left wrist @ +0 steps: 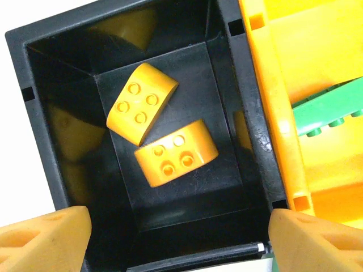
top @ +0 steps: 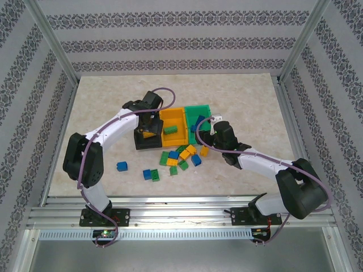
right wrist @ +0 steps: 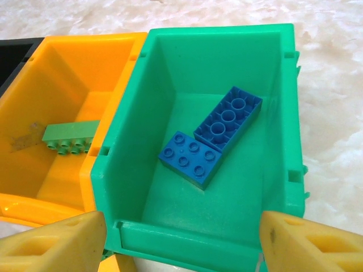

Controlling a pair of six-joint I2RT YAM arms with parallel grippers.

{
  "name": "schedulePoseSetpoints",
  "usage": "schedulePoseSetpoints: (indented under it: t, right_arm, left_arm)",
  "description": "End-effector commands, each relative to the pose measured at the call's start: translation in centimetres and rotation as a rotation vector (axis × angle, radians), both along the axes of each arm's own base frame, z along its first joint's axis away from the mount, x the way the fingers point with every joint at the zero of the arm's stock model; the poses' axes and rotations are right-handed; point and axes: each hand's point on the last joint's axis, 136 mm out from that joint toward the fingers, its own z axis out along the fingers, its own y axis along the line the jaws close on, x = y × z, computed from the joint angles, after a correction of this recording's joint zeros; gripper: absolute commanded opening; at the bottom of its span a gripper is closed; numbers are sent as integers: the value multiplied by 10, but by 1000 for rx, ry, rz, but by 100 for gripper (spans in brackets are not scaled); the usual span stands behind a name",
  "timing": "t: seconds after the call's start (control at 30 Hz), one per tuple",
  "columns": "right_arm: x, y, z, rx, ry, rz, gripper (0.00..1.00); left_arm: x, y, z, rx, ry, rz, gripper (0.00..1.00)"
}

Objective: Sort the legos into containers by color
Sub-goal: Place the lego in the container, then pick up the lego from the center of the table.

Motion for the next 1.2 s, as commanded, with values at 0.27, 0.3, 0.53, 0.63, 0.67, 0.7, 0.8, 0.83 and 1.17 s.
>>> schedulePoseSetpoints:
  t: [0.27, 0.3, 0.53, 0.63, 0.67, 0.7, 0.8, 0.83, 1.17]
  right_arm:
    - [-23, 4, -16, 75, 120, 10, 71]
    - [-27, 2, -18, 73, 139, 8, 71]
    - [-59, -17, -48, 1, 297, -40, 69]
    - [-66, -23, -58, -45, 331, -71, 68]
    - [-67, -23, -61, -51, 341, -78, 68]
    - [-67, -23, -64, -58, 353, -86, 68]
    - [-62, -18, -71, -44, 383, -105, 68]
    - [-60, -13, -71, -34, 390, -104, 68]
    - [-48, 7, -78, -42, 397, -115, 67]
  left_arm:
    - [-28, 17, 14, -101, 18, -35, 83]
    - [-30, 19, 15, -101, 22, -38, 82]
    - [-41, 19, 32, -149, 46, -55, 82]
    - [-44, 23, 38, -125, 52, -75, 82]
    - [-46, 26, 39, -110, 51, -79, 82]
    - [-46, 30, 39, -91, 44, -78, 82]
    - [-47, 31, 27, -100, 13, -69, 82]
    - [-50, 28, 23, -118, 31, -76, 82]
    - [-52, 29, 19, -99, 60, -98, 82]
